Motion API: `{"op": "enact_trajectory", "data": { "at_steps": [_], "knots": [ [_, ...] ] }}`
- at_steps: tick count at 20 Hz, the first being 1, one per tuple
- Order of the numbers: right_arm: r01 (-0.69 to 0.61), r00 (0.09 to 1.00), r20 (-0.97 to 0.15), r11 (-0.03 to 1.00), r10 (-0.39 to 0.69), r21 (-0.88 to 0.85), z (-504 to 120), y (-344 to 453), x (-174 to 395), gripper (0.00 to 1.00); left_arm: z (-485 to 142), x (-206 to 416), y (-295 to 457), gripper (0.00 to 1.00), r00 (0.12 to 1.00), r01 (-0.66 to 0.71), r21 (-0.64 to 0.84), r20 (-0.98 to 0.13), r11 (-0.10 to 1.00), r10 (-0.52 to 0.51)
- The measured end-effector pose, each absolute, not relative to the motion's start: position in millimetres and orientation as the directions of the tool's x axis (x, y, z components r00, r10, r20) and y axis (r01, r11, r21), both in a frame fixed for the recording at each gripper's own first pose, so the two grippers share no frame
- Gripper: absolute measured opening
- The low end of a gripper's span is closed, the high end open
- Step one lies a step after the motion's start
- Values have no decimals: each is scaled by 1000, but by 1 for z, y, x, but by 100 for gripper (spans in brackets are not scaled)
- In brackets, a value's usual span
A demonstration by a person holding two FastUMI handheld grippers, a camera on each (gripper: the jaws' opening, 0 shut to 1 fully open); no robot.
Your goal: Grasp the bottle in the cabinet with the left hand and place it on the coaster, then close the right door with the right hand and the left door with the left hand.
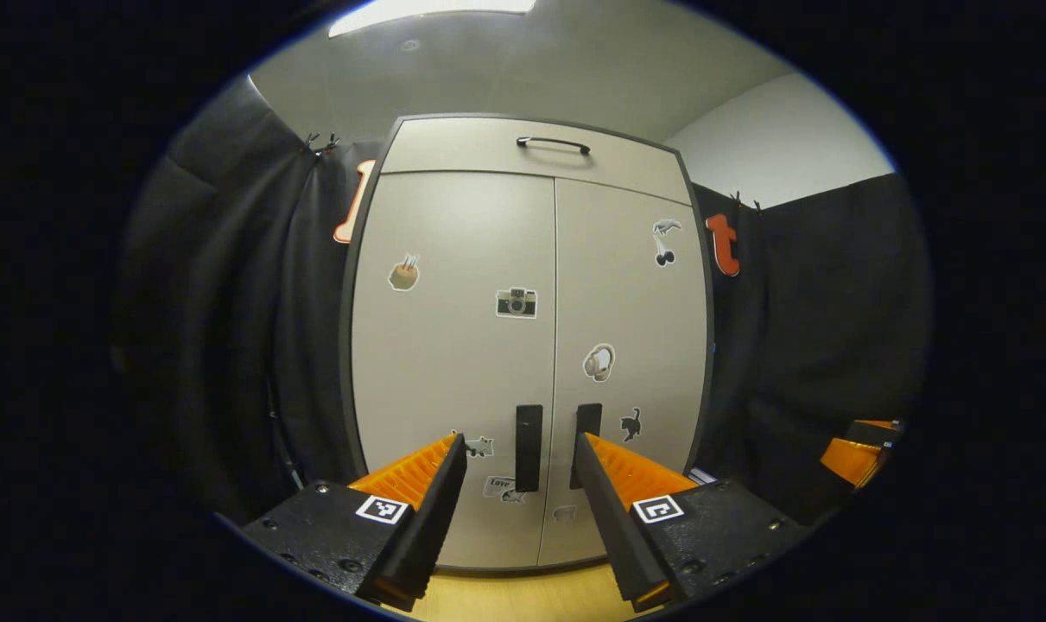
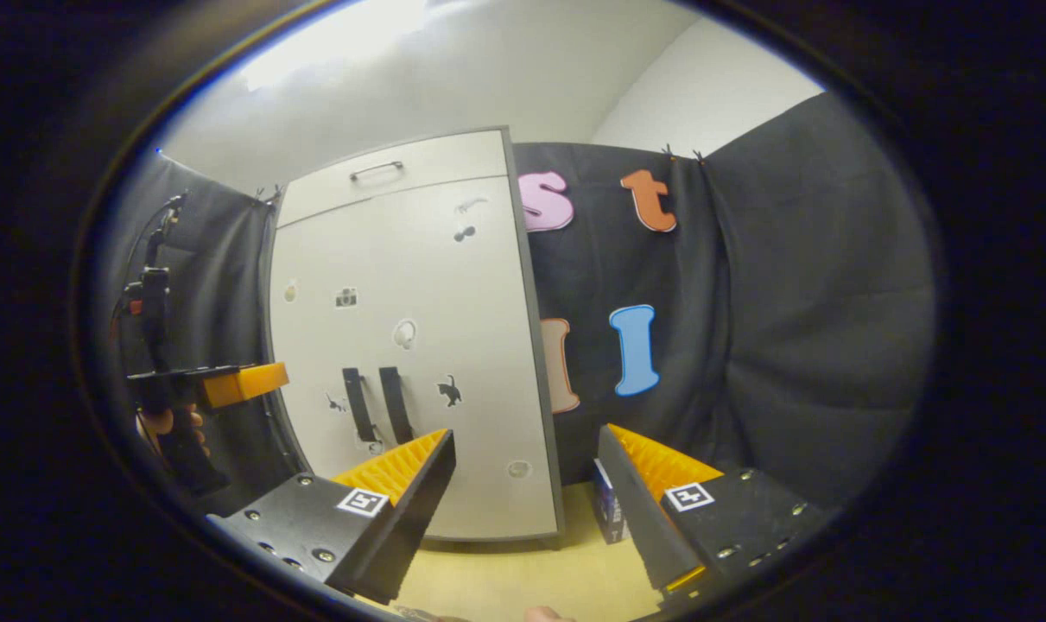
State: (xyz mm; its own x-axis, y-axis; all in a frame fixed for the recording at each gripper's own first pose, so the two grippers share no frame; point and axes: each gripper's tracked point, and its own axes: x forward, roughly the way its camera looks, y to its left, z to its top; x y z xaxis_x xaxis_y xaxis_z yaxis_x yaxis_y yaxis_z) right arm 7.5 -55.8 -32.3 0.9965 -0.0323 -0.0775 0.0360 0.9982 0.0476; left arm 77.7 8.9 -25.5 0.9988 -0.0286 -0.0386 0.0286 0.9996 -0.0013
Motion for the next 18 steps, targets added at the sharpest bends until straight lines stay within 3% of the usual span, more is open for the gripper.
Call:
{"op": "enact_trajectory", "data": {
  "at_steps": [8, 18],
  "knots": [
    [-36, 999, -36, 999, 36, 6, -10, -34, -2, 100, -16, 54, 18, 80, 1000, -15, 68, -5, 998, 15],
    [-31, 999, -36, 999, 31, 9, -10, -40, -6, 100, -14, 53, 13, 79, 1000, -7, 43, 8, 999, 7]
  ]
}}
